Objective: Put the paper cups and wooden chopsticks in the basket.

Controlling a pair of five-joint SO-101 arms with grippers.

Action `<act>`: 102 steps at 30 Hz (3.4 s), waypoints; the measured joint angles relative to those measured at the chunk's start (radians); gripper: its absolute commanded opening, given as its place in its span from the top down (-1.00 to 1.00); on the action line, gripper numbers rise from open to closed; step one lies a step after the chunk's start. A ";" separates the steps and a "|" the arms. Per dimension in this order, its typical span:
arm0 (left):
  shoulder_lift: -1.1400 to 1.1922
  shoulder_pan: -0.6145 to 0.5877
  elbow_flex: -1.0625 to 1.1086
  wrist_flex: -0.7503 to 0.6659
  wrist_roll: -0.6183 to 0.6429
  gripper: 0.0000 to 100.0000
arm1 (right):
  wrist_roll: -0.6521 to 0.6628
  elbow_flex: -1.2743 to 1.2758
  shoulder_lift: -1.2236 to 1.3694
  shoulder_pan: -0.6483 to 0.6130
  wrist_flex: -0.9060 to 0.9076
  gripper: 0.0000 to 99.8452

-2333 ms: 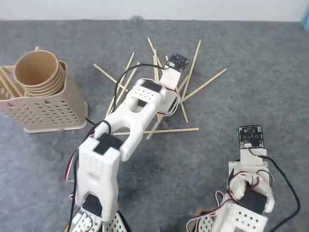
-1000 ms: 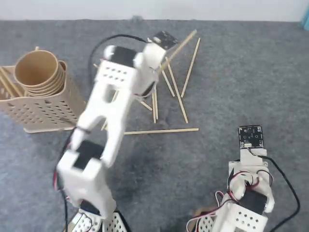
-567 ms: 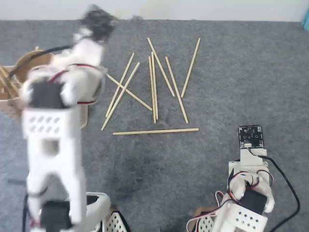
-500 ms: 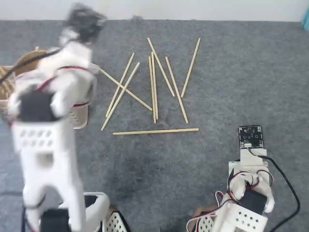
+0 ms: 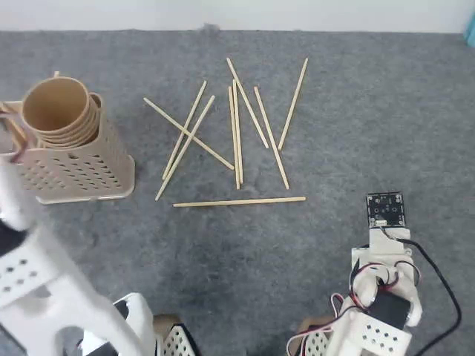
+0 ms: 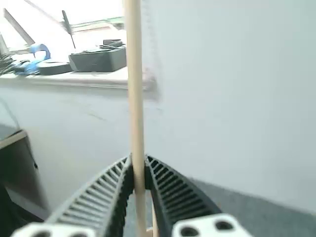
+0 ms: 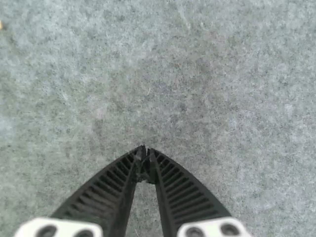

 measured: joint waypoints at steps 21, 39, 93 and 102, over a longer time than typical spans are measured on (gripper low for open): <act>0.002 -0.091 0.875 -0.962 0.146 0.98 | 0.000 0.000 0.000 0.011 0.000 0.98; 0.002 -0.089 1.036 -1.089 -0.015 0.65 | 0.000 0.000 0.000 0.011 0.000 0.98; 0.505 0.643 -0.218 0.818 -0.043 0.65 | 0.000 0.000 0.000 0.011 0.000 0.98; 0.838 0.681 -0.127 0.526 -0.038 0.65 | 0.000 0.000 0.000 0.011 0.000 0.98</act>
